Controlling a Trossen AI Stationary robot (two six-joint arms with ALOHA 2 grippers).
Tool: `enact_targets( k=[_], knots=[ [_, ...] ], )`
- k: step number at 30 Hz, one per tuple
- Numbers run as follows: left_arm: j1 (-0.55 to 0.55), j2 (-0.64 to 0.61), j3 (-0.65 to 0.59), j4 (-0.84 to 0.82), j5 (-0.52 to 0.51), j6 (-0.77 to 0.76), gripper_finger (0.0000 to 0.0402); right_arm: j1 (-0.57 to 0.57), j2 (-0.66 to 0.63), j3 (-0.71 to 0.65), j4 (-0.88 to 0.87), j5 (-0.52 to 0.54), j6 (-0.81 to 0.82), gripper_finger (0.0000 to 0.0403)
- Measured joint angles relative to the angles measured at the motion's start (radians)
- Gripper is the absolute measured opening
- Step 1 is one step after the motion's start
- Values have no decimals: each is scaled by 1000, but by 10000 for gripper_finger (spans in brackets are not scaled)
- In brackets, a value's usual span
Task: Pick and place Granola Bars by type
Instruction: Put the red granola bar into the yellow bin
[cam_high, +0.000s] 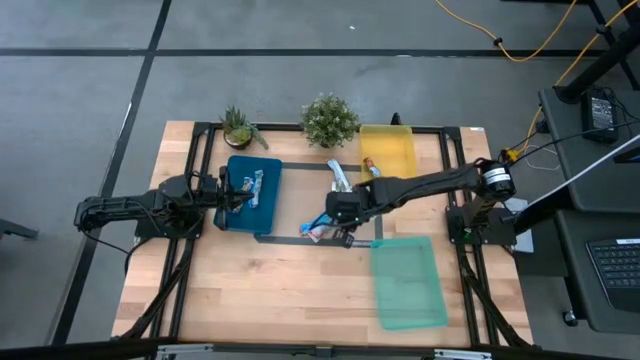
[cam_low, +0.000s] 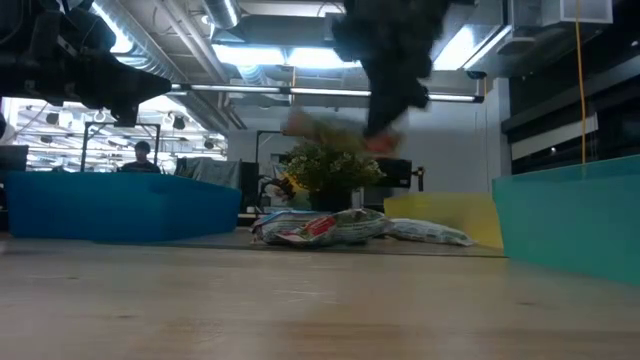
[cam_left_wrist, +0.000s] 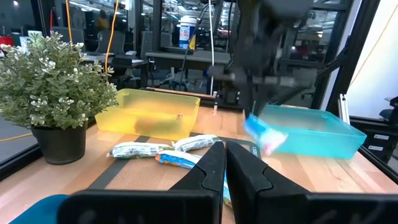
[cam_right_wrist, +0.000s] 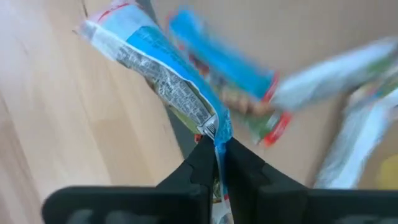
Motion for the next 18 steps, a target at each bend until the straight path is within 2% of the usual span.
enact_targets(
  k=[8,14,18],
  knots=[
    [0,0,0,0,0,0,13,-3,0,228,-34,208,-88,39],
    [0,0,0,0,0,0,7,-27,0,303,-86,225,-65,41],
    [0,0,0,0,0,0,7,-53,-15,337,-224,260,-35,41]
  ],
)
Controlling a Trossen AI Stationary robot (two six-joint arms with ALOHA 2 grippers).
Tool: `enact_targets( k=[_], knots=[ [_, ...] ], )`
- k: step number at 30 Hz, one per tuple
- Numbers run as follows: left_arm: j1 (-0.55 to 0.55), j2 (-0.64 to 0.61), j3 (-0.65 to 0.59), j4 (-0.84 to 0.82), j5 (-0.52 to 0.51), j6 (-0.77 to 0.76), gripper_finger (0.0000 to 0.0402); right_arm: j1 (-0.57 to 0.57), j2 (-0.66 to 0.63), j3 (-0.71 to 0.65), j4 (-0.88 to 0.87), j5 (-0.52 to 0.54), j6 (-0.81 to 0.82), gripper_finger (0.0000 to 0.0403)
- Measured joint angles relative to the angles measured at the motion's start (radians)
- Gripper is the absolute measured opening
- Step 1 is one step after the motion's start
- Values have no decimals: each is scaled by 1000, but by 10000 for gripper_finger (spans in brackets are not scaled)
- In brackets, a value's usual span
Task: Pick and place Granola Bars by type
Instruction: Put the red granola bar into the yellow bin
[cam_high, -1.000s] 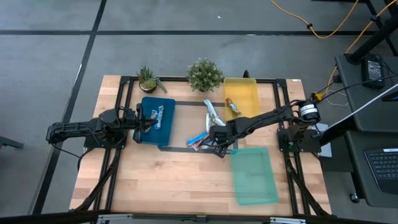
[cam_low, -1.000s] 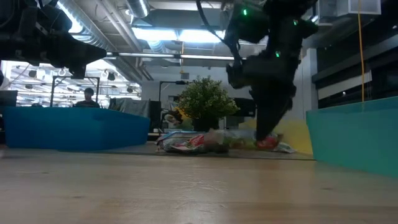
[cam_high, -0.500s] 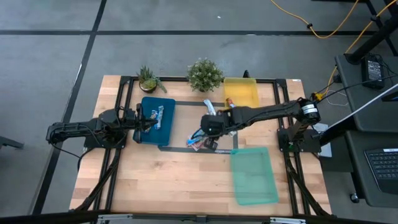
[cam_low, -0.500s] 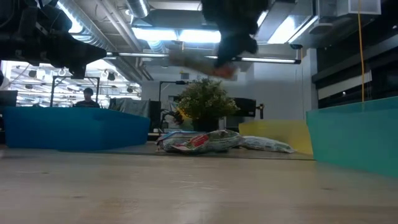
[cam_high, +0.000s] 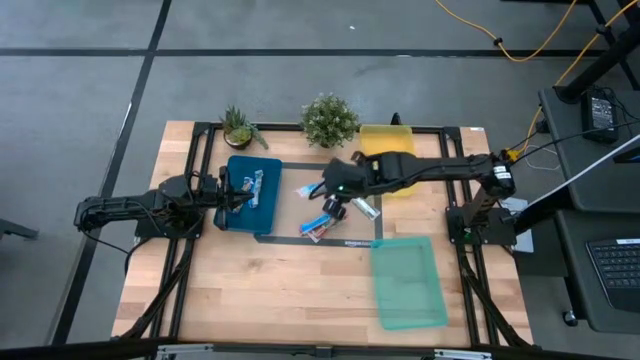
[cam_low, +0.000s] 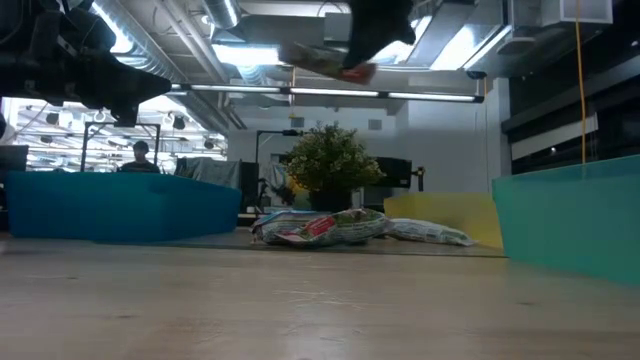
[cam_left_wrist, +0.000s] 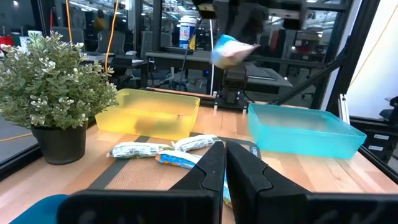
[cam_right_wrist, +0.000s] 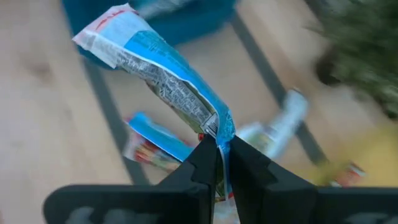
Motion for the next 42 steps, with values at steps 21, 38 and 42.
enact_targets(
  k=[21,38,42],
  knots=[
    [0,0,0,1,-2,0,10,-245,-299,4,-303,133,-53,27],
    [0,0,0,1,-3,0,10,-644,-337,-49,-263,-63,-412,28],
    [0,0,0,0,-3,0,13,-692,-354,-179,-172,-132,-446,36]
  ],
)
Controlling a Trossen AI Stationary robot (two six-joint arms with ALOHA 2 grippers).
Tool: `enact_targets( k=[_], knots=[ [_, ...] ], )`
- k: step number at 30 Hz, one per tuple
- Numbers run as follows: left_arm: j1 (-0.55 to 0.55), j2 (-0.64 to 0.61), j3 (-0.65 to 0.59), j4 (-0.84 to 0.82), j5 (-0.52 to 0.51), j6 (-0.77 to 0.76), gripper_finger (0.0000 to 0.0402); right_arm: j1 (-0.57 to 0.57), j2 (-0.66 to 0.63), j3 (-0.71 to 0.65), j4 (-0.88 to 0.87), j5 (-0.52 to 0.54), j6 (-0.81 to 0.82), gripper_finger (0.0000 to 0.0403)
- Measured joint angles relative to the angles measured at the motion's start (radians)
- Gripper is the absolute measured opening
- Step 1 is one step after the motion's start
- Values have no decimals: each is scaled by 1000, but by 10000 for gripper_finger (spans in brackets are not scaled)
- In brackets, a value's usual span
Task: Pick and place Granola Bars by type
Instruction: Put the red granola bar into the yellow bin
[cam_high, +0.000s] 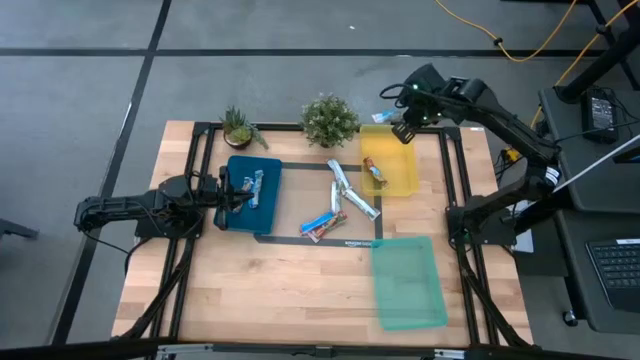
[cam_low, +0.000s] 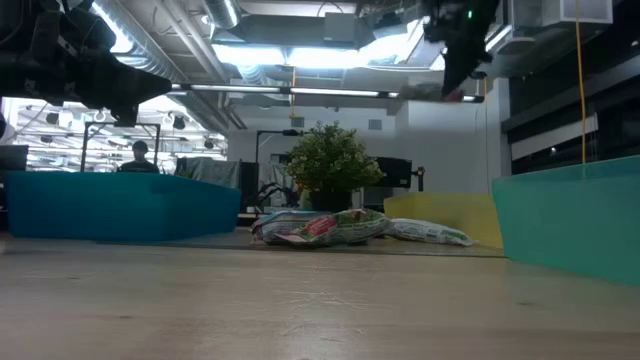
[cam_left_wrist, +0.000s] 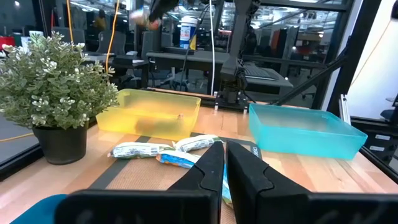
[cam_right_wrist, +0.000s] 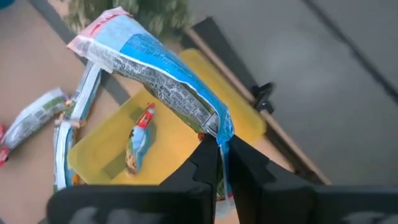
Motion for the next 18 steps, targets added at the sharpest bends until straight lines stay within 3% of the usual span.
enact_targets(
  k=[6,12,18],
  knots=[
    [0,0,0,0,0,0,8,-38,-2,-208,151,-117,-42,28],
    [0,0,0,0,0,0,8,-71,-2,-398,274,-139,-49,29],
    [0,0,0,0,0,0,13,-83,-2,-502,300,-174,-49,35]
  ],
)
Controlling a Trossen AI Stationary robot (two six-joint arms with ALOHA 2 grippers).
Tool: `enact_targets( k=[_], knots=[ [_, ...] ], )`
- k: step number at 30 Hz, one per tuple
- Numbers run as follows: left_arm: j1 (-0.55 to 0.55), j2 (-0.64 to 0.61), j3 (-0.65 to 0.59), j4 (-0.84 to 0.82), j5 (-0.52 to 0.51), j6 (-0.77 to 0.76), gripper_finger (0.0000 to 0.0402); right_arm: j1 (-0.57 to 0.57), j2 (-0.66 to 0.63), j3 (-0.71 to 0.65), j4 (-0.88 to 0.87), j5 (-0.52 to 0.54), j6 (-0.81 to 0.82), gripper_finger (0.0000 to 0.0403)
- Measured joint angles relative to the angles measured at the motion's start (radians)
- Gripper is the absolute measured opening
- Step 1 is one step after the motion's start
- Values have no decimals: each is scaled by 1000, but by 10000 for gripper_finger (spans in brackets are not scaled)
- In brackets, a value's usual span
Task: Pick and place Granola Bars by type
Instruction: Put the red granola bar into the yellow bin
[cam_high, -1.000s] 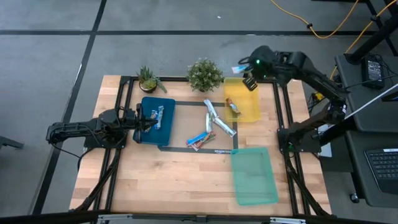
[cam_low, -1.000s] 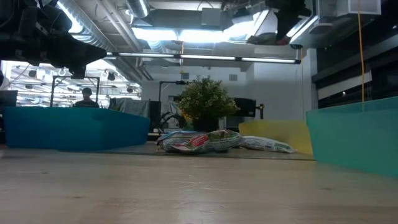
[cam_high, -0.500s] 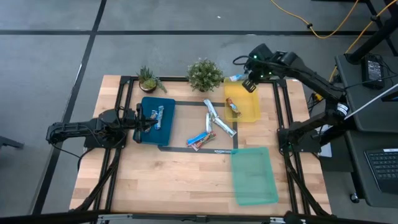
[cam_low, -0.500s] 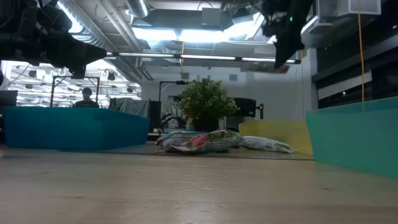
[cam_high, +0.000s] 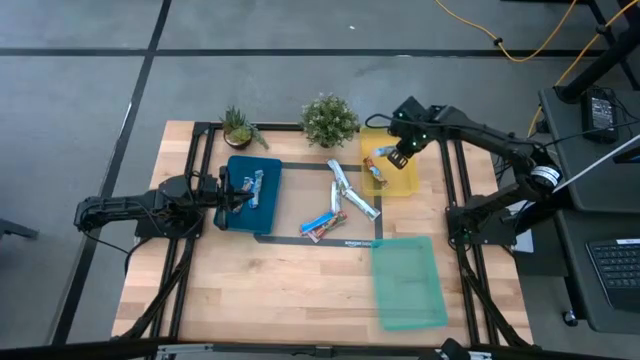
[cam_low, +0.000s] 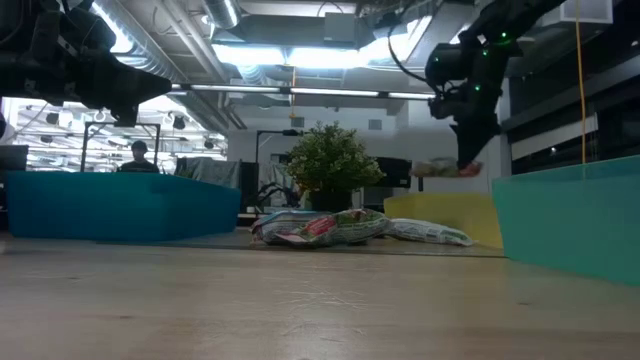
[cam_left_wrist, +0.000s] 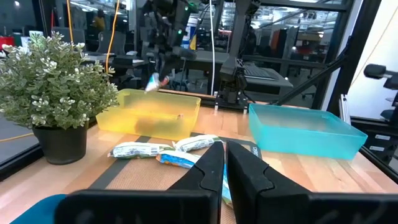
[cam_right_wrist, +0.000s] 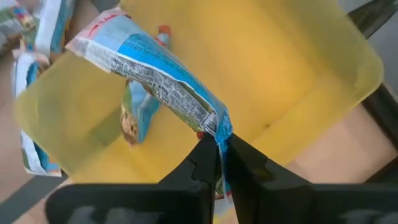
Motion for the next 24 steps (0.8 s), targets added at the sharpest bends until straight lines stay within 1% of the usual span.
enact_targets(
  k=[6,14,24],
  knots=[
    [0,0,0,0,0,0,7,0,0,-27,49,-13,0,24],
    [0,0,0,0,0,0,11,0,0,-30,69,-18,13,42],
    [0,0,0,0,0,0,6,0,0,-30,73,-18,16,43]
  ],
)
